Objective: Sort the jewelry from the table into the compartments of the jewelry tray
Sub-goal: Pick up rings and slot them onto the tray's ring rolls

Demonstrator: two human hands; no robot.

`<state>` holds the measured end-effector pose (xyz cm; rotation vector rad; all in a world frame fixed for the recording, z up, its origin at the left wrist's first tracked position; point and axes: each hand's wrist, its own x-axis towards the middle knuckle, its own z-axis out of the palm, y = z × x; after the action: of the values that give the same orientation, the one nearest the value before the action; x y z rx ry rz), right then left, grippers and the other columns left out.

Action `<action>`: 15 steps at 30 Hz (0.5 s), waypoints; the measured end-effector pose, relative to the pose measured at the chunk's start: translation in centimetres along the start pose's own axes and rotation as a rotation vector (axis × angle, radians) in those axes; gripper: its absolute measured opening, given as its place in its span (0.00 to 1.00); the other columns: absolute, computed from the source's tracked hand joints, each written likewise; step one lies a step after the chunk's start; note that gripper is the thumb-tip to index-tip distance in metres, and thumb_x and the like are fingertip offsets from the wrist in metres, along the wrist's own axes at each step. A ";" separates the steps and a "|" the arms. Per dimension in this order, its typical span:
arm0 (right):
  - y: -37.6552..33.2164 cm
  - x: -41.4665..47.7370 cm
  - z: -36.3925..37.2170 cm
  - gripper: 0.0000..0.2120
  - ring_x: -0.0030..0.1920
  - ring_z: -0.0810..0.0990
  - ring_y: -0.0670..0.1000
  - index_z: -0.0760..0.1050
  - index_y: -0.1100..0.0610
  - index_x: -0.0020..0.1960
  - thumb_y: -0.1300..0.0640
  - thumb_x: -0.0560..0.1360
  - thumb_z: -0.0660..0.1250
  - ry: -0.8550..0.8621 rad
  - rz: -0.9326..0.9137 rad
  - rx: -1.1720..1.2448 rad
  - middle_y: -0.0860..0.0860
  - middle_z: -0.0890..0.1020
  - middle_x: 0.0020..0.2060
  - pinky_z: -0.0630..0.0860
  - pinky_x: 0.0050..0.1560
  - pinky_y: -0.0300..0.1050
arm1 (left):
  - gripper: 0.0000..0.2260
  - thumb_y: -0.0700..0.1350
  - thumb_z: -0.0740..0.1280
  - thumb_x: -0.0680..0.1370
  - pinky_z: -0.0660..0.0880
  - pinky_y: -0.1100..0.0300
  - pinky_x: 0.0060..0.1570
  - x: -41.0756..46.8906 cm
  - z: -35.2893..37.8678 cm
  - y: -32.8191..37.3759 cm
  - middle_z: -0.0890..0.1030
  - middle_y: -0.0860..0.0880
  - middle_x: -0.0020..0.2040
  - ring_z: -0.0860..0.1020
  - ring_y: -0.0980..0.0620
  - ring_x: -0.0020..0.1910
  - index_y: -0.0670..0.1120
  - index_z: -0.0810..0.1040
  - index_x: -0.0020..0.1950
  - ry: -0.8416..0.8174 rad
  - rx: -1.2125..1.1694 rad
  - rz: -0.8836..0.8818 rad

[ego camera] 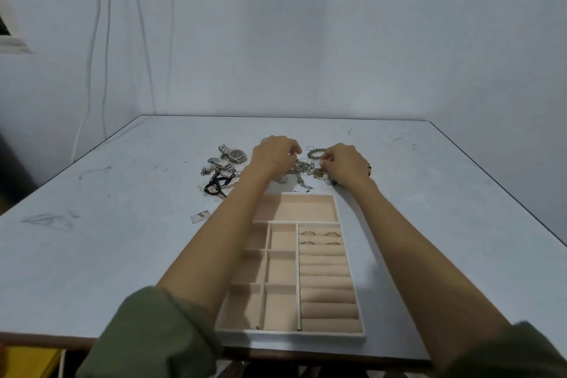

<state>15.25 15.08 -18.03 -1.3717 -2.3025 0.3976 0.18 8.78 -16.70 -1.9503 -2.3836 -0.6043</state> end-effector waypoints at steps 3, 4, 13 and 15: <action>0.0 0.8 0.8 0.09 0.55 0.78 0.56 0.83 0.53 0.52 0.57 0.77 0.65 0.011 -0.008 -0.074 0.54 0.83 0.50 0.70 0.43 0.43 | 0.16 0.40 0.57 0.81 0.72 0.49 0.58 1.3 1.1 0.7 0.76 0.47 0.65 0.71 0.44 0.65 0.52 0.75 0.66 -0.039 0.137 0.028; -0.1 0.9 0.9 0.10 0.55 0.78 0.57 0.83 0.52 0.53 0.58 0.76 0.65 0.006 -0.018 -0.095 0.55 0.83 0.51 0.71 0.44 0.45 | 0.17 0.39 0.57 0.80 0.72 0.50 0.55 1.7 1.6 0.8 0.76 0.46 0.65 0.72 0.44 0.64 0.51 0.75 0.66 -0.055 0.165 0.046; -0.5 1.2 1.2 0.14 0.50 0.79 0.57 0.82 0.50 0.50 0.64 0.73 0.61 0.023 -0.103 -0.120 0.53 0.82 0.49 0.68 0.40 0.43 | 0.12 0.38 0.61 0.79 0.68 0.55 0.43 3.0 4.2 1.3 0.79 0.45 0.56 0.76 0.43 0.58 0.48 0.80 0.58 0.024 0.319 0.065; -0.4 1.2 1.2 0.13 0.50 0.79 0.57 0.81 0.52 0.49 0.63 0.74 0.61 0.029 -0.088 -0.101 0.54 0.82 0.48 0.68 0.40 0.43 | 0.13 0.38 0.61 0.78 0.68 0.54 0.42 3.3 4.5 1.4 0.79 0.45 0.55 0.77 0.43 0.57 0.48 0.80 0.58 0.058 0.324 0.054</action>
<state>13.85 15.95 -18.63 -1.3082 -2.3772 0.2355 1.81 13.40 -19.67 -1.8244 -2.2188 -0.2483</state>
